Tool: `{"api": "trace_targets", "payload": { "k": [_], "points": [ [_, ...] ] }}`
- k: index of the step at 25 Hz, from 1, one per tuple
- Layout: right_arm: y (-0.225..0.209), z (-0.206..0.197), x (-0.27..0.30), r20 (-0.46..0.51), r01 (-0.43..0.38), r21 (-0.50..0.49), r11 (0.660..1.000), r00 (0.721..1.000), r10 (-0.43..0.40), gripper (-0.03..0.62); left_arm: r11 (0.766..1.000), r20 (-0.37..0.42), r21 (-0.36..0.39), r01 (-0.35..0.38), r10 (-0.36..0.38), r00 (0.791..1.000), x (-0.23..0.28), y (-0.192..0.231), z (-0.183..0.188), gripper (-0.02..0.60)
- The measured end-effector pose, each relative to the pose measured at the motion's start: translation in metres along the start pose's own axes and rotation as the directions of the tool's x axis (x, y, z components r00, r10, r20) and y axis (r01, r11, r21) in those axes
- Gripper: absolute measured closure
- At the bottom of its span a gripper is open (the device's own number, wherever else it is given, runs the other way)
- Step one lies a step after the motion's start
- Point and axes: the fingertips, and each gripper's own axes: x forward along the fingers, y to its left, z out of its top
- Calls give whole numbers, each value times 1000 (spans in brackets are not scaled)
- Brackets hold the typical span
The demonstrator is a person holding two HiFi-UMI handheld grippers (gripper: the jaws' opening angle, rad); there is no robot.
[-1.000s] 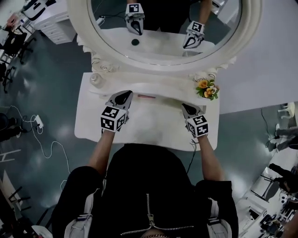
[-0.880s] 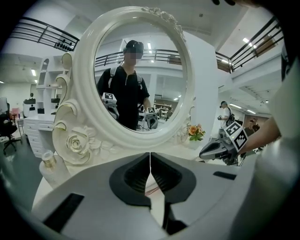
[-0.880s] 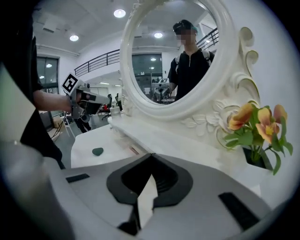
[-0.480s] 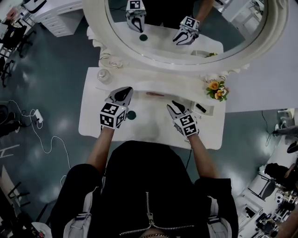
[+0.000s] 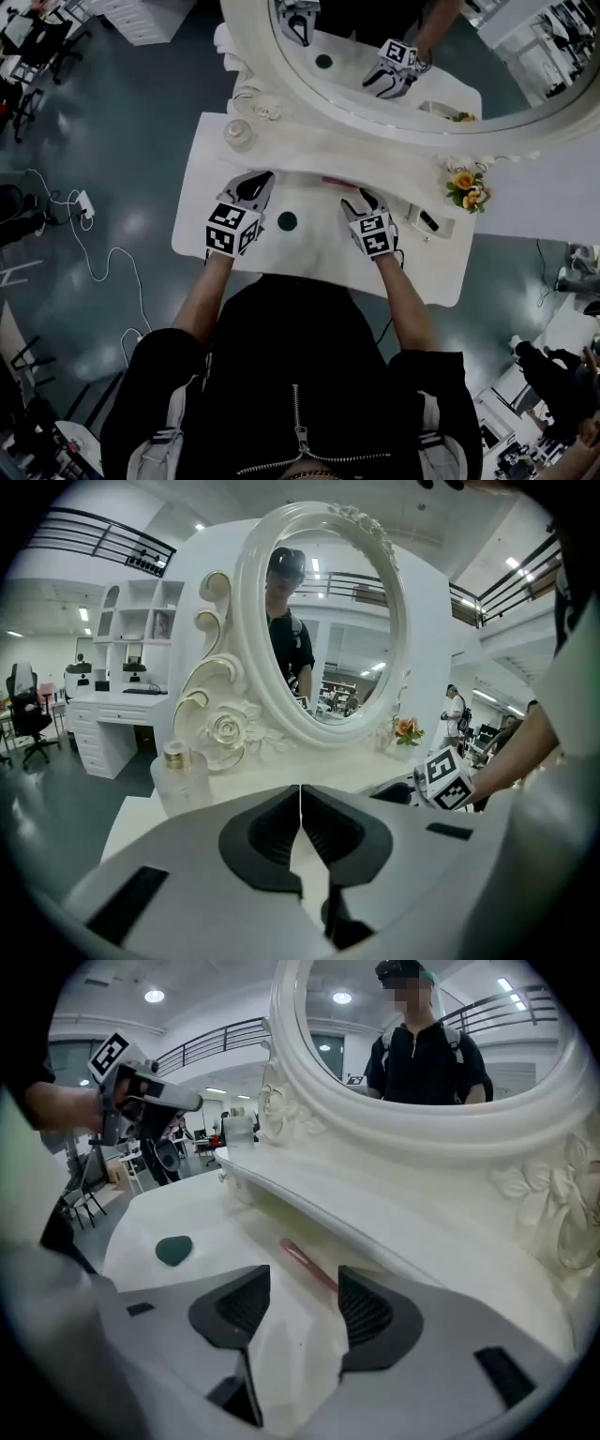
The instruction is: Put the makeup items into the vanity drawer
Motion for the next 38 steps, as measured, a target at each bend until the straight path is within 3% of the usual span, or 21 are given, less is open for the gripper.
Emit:
{"api": "trace_targets", "payload": {
  "k": [5,16,19,22,26,38],
  "points": [
    [0,-6,27,-28,29,13,999,999,-29,283,999,-17,-18,-28,28,999,-14,15,-13,558],
    [-10,-17,56,-67,-27,140,990,997,36,265,996,-33,-37,-78,76,997,-30,42,-24,558],
    [-7,-18,52,-92,-45,130,991,994,57,321,997,-35,-34,-67,66,997,-26,39,-22,558],
    [-2,-23,47,-121,-50,89,995,991,61,457,998,-35,-35,-59,58,998,-22,35,-22,558],
    [10,-25,43,-140,-52,49,997,988,58,546,998,-33,-35,-49,47,998,-18,30,-23,558],
    [20,-20,32,-106,-91,30,995,990,94,556,998,-22,-42,-48,47,999,-16,29,-19,558]
  ]
}}
